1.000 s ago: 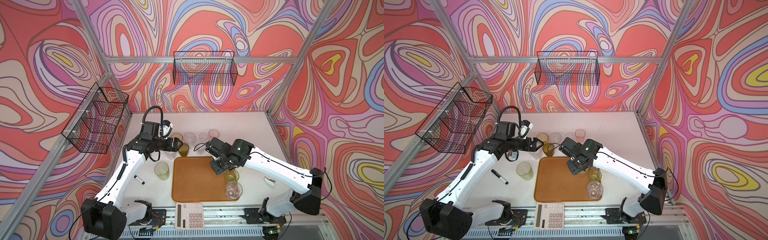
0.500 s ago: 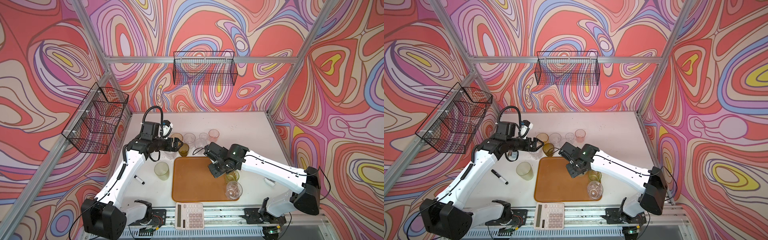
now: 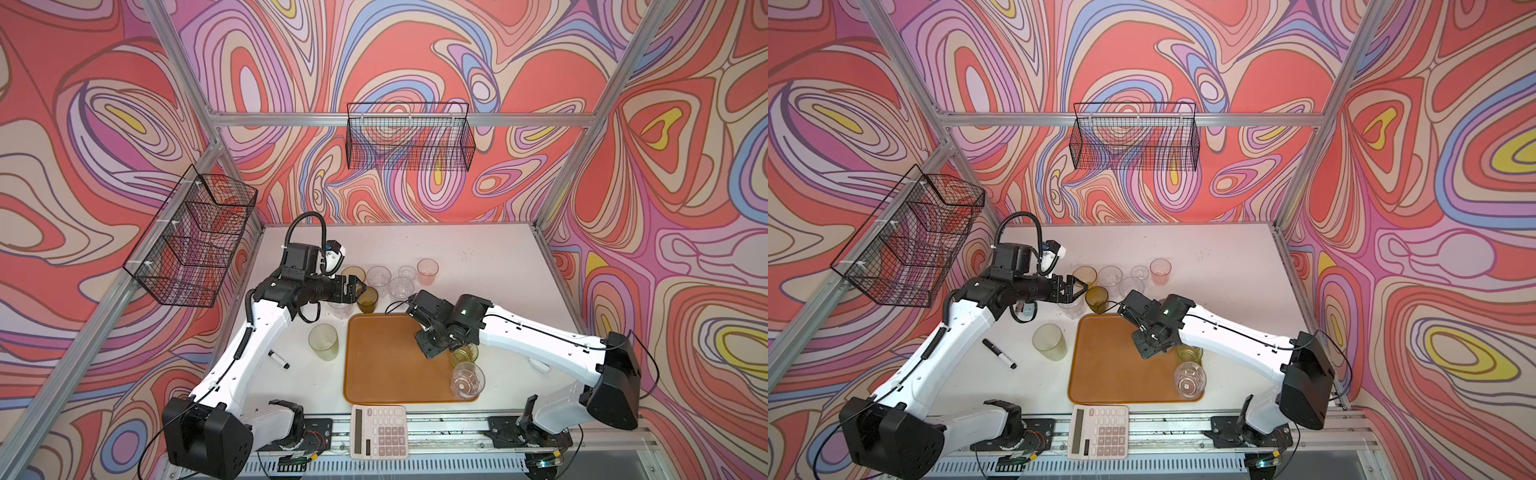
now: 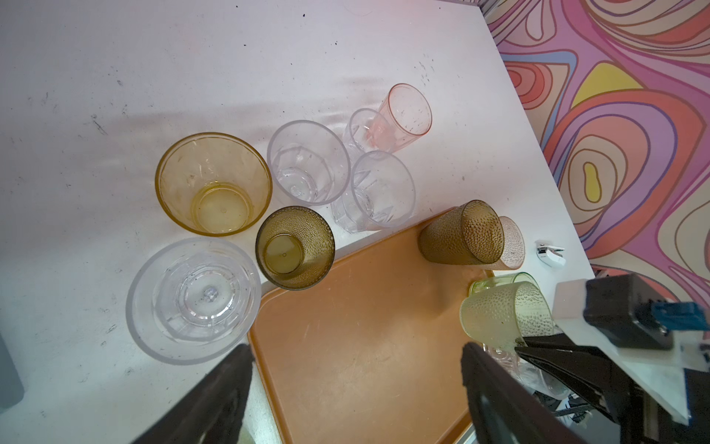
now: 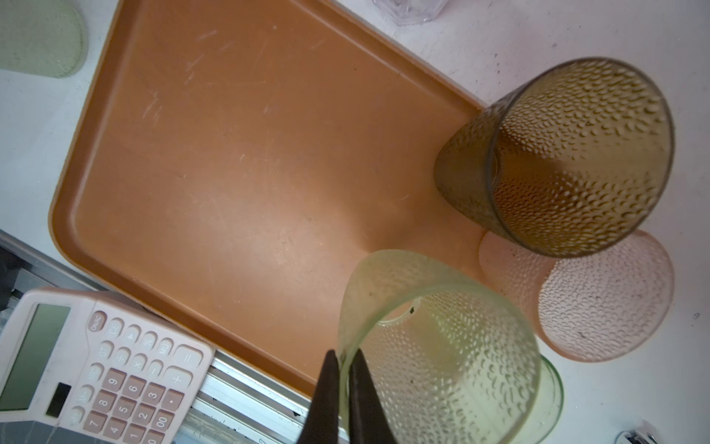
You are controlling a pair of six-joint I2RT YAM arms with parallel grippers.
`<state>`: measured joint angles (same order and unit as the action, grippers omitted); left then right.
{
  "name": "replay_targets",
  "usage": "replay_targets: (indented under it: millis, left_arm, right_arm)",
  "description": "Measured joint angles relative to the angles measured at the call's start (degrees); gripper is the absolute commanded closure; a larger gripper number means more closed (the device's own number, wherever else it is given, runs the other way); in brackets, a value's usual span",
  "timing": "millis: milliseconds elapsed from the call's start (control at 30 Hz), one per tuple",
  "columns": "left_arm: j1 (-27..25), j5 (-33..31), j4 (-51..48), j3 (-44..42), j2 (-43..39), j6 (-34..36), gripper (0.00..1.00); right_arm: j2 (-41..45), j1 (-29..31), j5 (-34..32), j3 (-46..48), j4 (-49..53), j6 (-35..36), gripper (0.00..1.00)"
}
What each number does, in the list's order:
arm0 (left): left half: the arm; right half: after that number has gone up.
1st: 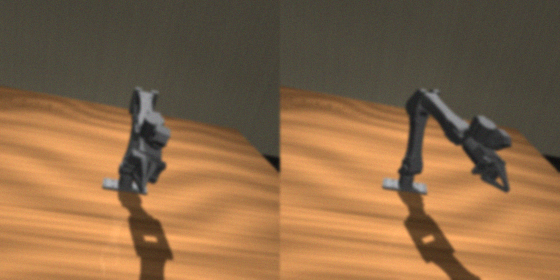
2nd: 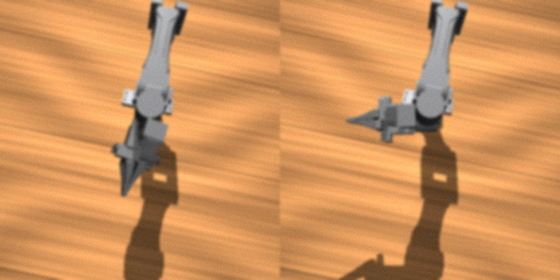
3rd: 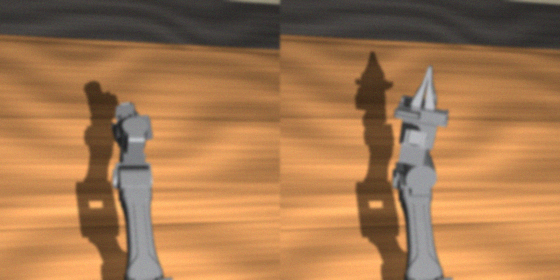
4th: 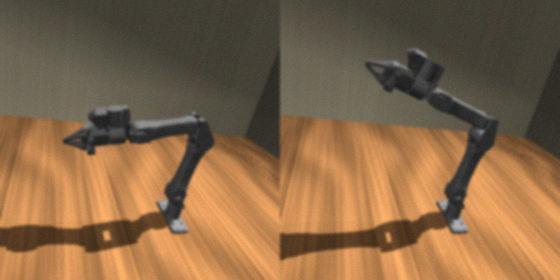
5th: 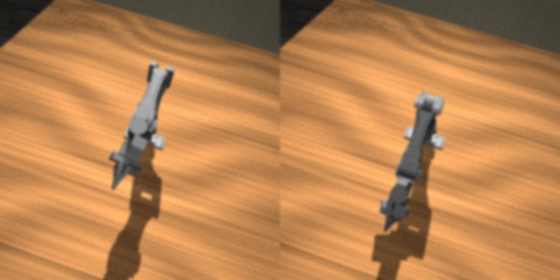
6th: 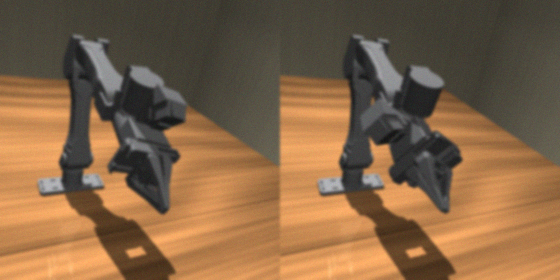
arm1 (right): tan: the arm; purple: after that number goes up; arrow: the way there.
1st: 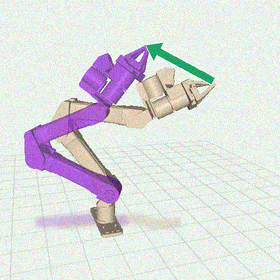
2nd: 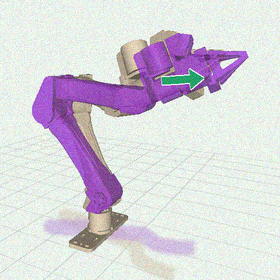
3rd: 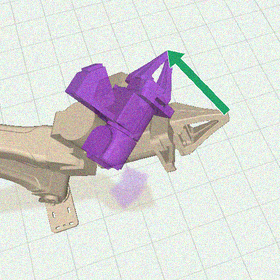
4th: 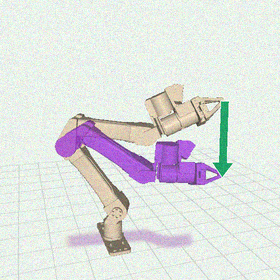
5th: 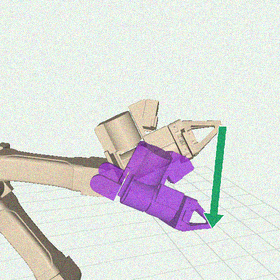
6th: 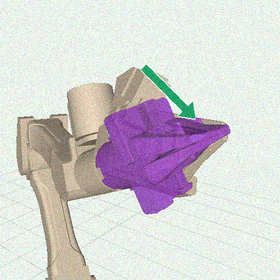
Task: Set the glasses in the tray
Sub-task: 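Lower the pale green cup onto the tray beside the olive cup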
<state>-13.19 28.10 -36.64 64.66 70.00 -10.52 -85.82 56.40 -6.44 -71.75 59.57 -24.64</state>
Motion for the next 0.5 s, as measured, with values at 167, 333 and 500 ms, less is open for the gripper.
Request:
replay_targets:
  millis: [167, 333, 500]
  left_arm:
    - [0.00, -0.02, -0.02, 0.00, 0.00, 0.00, 0.12]
    - [0.00, -0.02, 0.00, 0.00, 0.00, 0.00, 0.12]
    - [0.00, -0.02, -0.02, 0.00, 0.00, 0.00, 0.12]
  right_arm:
    - [-0.70, 0.00, -0.76, 0.37, -0.94, -0.33, 1.00]
    - [-1.70, 0.00, -1.51, 1.33, -1.90, -0.52, 1.00]
    - [-2.08, -0.04, -1.92, 2.54, -2.78, -0.96, 1.00]
